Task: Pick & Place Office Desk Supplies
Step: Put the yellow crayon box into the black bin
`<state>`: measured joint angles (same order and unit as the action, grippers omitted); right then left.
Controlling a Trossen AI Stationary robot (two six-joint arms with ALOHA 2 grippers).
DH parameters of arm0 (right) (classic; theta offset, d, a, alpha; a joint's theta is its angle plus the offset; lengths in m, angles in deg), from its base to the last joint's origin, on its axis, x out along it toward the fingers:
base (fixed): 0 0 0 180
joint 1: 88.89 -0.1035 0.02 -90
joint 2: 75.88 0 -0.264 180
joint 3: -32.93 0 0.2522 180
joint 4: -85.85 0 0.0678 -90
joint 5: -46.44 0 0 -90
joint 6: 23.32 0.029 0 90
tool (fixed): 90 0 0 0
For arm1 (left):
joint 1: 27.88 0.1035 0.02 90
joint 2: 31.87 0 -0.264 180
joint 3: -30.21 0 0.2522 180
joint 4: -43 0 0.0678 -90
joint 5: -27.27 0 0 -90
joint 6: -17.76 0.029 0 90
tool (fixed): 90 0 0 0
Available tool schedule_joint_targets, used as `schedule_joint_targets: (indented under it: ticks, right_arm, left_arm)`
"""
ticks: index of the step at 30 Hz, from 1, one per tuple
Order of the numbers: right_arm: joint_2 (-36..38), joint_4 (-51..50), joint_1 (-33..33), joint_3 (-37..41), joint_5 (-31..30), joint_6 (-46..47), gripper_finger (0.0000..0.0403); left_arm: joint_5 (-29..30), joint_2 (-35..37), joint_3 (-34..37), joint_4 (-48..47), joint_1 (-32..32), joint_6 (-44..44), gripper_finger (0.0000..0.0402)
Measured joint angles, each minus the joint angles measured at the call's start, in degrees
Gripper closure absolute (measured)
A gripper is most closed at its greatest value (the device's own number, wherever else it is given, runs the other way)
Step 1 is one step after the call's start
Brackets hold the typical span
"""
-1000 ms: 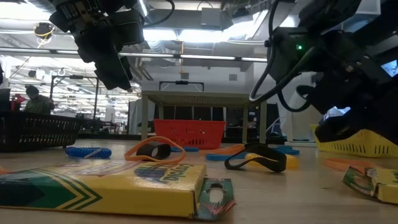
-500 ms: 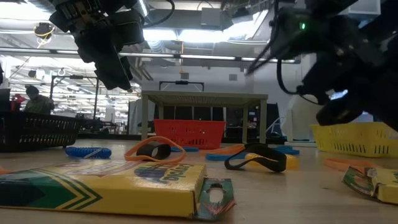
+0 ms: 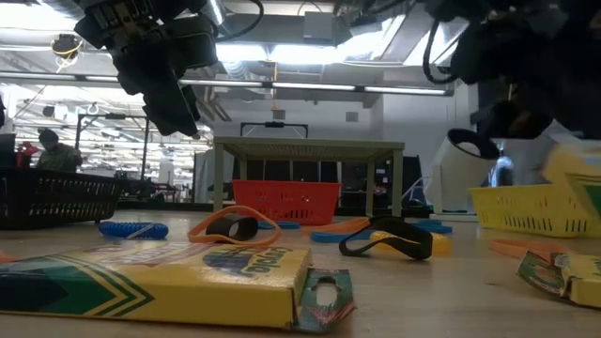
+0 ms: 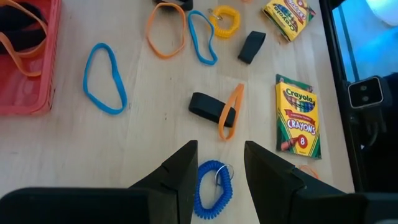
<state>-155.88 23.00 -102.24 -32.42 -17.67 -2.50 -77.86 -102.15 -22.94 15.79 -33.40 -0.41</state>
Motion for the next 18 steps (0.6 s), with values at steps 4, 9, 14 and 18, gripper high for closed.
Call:
schedule_joint_targets:
  ticks: [4,9,14,18]
  right_arm:
    - [2.7,0.0,0.0,-0.9,-1.9,3.0,0.0403]
    - [4.2,0.0,0.0,-5.1,-6.1,4.3,0.0403]
    - [4.2,-0.3,0.0,-9.5,-8.7,4.3,0.0403]
    - [4.2,-0.7,0.4,-13.5,-11.9,4.7,0.0403]
  left_arm:
    - [0.0,0.0,0.0,1.3,0.0,-2.2,0.0277]
    - [1.3,0.0,0.0,6.5,0.0,-5.2,0.0277]
    - [5.1,0.0,0.0,12.1,0.1,-5.9,0.0277]
    - [6.8,0.0,0.0,16.4,0.7,-3.5,0.0272]
